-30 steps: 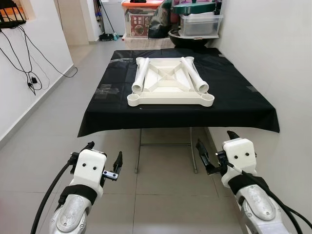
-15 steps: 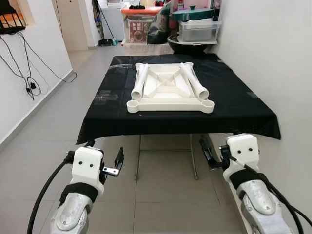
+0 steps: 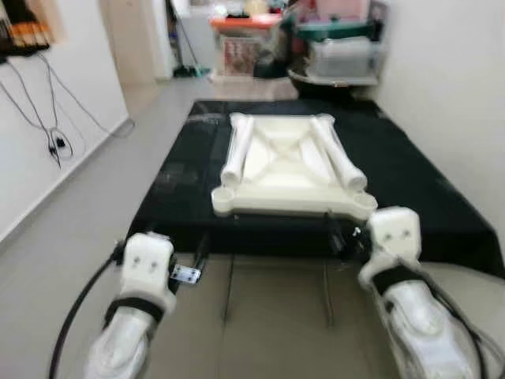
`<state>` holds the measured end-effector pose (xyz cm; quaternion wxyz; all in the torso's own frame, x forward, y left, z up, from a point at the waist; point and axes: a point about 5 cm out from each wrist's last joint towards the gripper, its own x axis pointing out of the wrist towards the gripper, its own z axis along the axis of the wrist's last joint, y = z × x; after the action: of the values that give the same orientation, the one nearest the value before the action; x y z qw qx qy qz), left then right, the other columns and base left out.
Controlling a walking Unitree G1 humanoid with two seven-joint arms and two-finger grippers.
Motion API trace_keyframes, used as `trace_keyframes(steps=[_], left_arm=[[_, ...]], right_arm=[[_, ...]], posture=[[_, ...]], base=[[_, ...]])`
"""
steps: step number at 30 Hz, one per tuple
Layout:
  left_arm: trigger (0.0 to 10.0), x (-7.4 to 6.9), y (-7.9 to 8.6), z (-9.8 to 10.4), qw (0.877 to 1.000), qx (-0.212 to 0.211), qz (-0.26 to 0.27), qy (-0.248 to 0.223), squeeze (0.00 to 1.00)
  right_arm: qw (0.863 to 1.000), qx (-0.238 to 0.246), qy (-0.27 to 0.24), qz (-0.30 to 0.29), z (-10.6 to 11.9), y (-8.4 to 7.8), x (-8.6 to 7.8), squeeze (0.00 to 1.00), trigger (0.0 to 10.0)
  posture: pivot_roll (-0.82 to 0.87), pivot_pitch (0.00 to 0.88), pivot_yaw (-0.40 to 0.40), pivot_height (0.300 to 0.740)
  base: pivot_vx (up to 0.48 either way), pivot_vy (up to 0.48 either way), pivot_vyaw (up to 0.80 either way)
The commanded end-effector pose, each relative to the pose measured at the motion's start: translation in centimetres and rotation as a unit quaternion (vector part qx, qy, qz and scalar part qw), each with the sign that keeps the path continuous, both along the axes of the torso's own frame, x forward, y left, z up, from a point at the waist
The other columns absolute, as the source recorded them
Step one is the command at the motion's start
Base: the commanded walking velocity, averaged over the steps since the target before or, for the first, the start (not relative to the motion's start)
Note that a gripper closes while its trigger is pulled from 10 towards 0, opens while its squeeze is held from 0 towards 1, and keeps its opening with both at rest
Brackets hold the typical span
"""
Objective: Building children table
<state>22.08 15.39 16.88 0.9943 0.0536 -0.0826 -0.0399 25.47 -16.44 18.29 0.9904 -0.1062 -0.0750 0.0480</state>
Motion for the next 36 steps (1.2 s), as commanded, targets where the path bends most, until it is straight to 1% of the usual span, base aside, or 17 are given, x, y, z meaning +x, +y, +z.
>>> trace_keyframes(steps=[1,11,13,21,23,27,29,31,32,33,35,36], left_arm=[[10.0,0.0,-0.7,0.2,1.000,-0.001,-0.016,-0.007,0.00],[10.0,0.1,-0.6,0.1,1.000,-0.001,-0.018,-0.008,0.00],[10.0,0.1,-0.6,0.0,1.000,-0.001,-0.018,-0.008,0.00],[10.0,0.1,-0.5,0.0,1.000,-0.001,-0.018,-0.008,0.00],[10.0,0.1,-0.5,-0.1,1.000,0.003,-0.017,-0.005,0.00],[10.0,0.2,-0.6,-0.1,1.000,0.002,-0.020,-0.007,0.00],[10.0,0.3,-0.7,-0.3,1.000,0.004,-0.022,-0.005,0.00],[10.0,0.4,-0.8,-0.3,1.000,0.006,-0.024,-0.004,0.00],[10.0,0.4,-0.8,-0.3,1.000,0.007,-0.025,-0.003,0.00],[10.0,0.4,-0.8,-0.3,1.000,0.007,-0.025,-0.003,0.00],[10.0,0.5,-0.8,-0.4,1.000,0.007,-0.024,-0.002,0.00],[10.0,0.5,-0.8,-0.4,1.000,0.007,-0.024,-0.002,0.00]], right_arm=[[1.000,-0.001,0.005,-0.018,-0.3,-0.9,0.0,0.00,10.0],[1.000,-0.010,0.004,-0.027,-0.2,-1.2,0.5,0.00,10.0],[0.999,-0.022,0.003,-0.038,-0.3,-1.4,0.7,0.00,10.0],[0.999,-0.022,0.005,-0.035,-0.4,-1.3,0.9,0.00,10.0],[0.999,-0.024,0.007,-0.035,-0.5,-1.2,1.0,0.00,10.0],[0.999,-0.024,0.007,-0.037,-0.5,-1.4,1.4,0.00,10.0],[0.999,-0.020,0.017,-0.042,-0.6,-1.9,1.7,0.00,10.0],[0.997,-0.025,0.043,-0.052,-1.3,-2.5,1.9,0.00,10.0],[0.996,-0.017,0.062,-0.056,-1.8,-3.0,2.1,0.00,10.0],[0.996,-0.017,0.062,-0.056,-1.8,-3.0,2.1,0.00,10.0],[0.995,-0.011,0.077,-0.067,-2.2,-3.8,2.2,0.00,10.0],[0.995,-0.011,0.077,-0.067,-2.2,-3.8,2.2,0.00,10.0]], posture=[[-0.02,0.000,-0.035,0.740],[-0.03,0.000,-0.035,0.740],[-0.02,0.000,-0.036,0.740],[-0.02,0.000,-0.036,0.740],[-0.02,0.000,-0.035,0.740],[-0.02,0.000,-0.034,0.740],[-0.02,0.000,-0.033,0.740],[-0.02,0.000,-0.032,0.740],[-0.02,0.000,-0.031,0.740],[-0.02,0.000,-0.031,0.740],[-0.02,0.000,-0.033,0.740],[-0.02,0.000,-0.033,0.740]], base=[[0.375,0.000,0.00],[0.376,0.000,0.00],[0.382,0.000,0.00],[0.378,0.000,0.00],[0.285,0.000,0.00],[0.000,0.000,0.00],[0.000,0.000,0.00],[0.000,0.000,0.00],[0.000,0.000,0.00],[0.000,0.000,0.00],[0.000,0.000,0.00],[0.000,0.000,0.00]])
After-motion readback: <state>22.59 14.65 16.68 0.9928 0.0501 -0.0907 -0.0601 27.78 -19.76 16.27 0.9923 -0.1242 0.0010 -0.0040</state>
